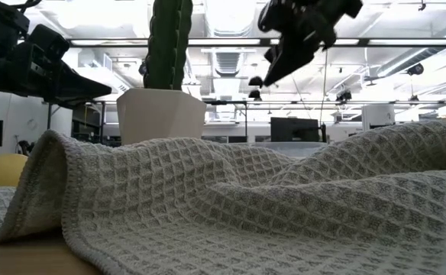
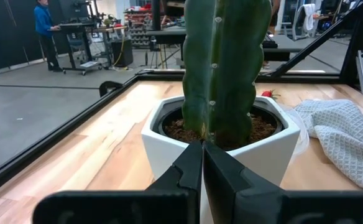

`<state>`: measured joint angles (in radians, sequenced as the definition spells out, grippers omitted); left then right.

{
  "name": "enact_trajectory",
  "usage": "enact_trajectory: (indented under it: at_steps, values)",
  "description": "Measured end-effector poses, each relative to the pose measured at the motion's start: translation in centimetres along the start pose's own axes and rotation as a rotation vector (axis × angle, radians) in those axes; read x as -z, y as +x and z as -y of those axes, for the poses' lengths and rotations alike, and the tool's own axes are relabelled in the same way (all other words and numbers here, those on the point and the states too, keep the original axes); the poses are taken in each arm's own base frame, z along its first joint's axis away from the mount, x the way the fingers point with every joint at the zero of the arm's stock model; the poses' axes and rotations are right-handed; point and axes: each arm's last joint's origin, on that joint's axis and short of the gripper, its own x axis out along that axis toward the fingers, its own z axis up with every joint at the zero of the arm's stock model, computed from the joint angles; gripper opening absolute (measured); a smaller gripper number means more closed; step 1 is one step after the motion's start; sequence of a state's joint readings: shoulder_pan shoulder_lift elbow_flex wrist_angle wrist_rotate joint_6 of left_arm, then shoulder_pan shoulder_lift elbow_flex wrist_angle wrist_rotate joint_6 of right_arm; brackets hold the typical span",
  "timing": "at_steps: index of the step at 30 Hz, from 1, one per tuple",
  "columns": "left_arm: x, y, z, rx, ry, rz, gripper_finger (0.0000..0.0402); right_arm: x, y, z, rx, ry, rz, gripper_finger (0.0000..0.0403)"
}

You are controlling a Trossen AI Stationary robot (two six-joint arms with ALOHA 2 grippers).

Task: Pick and placing Produce into tupperware
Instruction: Put the cherry into the transparent bin

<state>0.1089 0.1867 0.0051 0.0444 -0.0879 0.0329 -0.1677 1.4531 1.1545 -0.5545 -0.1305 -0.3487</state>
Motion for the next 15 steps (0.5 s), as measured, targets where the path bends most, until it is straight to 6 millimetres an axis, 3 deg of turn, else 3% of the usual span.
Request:
enact_trajectory:
  at_steps: [8, 15]
  values:
    - [0.0, 0.0, 0.0, 0.0, 0.0, 0.0, 0.0, 0.3, 1.1, -2.7, -0.057, 0.015, -0.018, 0.0008]
    - [0.0, 0.0, 0.0, 0.0, 0.0, 0.0, 0.0, 1.7, 3.3, -3.1, -0.003, 0.049, -0.058, 0.0008]
